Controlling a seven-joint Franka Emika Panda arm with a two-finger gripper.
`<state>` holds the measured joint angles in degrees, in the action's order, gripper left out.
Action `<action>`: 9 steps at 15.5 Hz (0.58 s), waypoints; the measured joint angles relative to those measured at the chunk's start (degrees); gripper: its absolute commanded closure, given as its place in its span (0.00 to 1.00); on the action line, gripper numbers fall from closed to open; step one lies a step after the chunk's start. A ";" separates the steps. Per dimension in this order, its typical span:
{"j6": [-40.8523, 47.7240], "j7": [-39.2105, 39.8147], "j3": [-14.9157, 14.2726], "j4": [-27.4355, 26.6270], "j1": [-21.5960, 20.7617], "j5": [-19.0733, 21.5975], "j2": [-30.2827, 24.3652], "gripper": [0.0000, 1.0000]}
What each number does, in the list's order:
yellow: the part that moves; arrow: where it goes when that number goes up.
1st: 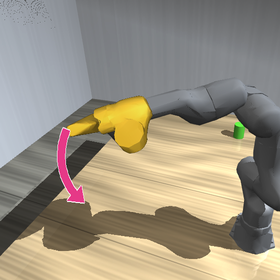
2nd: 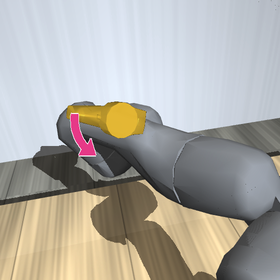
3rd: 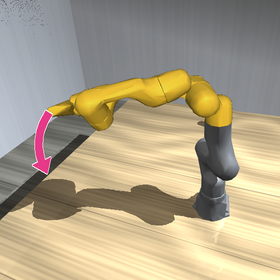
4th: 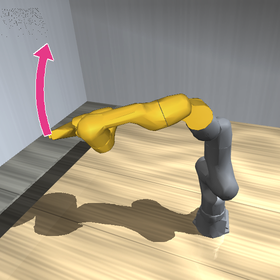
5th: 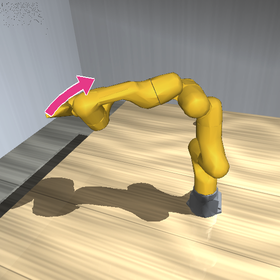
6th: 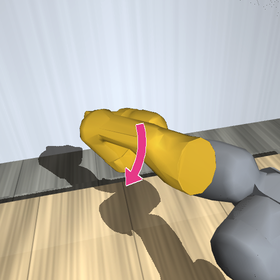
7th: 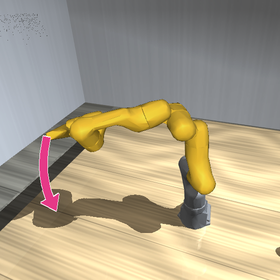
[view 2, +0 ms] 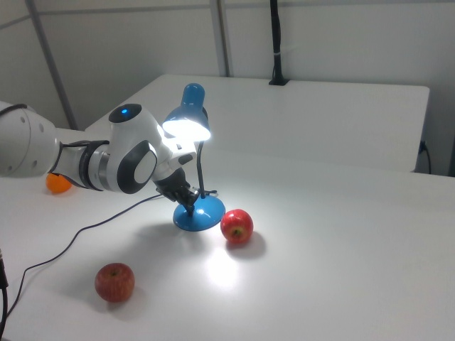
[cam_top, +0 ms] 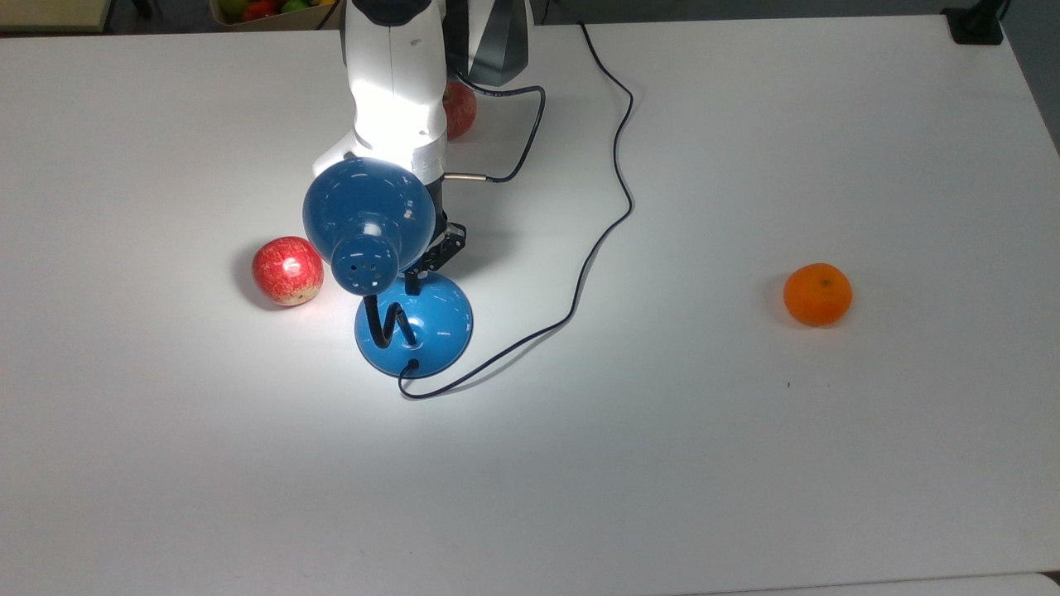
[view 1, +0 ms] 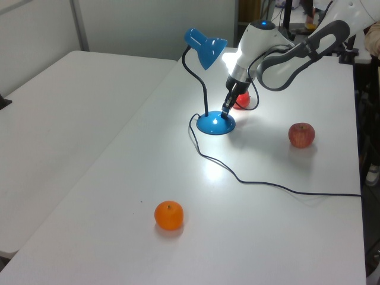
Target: Turn on desk lamp
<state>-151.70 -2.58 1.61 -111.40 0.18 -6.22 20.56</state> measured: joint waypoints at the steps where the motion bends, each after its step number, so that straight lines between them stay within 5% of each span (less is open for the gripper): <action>1: -0.27 0.00 0.00 0.02 0.00 -0.24 0.08 1.00; 9: -0.78 0.00 0.00 0.09 0.02 -1.70 0.24 1.00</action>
<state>-152.48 -2.58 1.61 -111.31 0.19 -7.92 20.80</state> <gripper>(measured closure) 0.991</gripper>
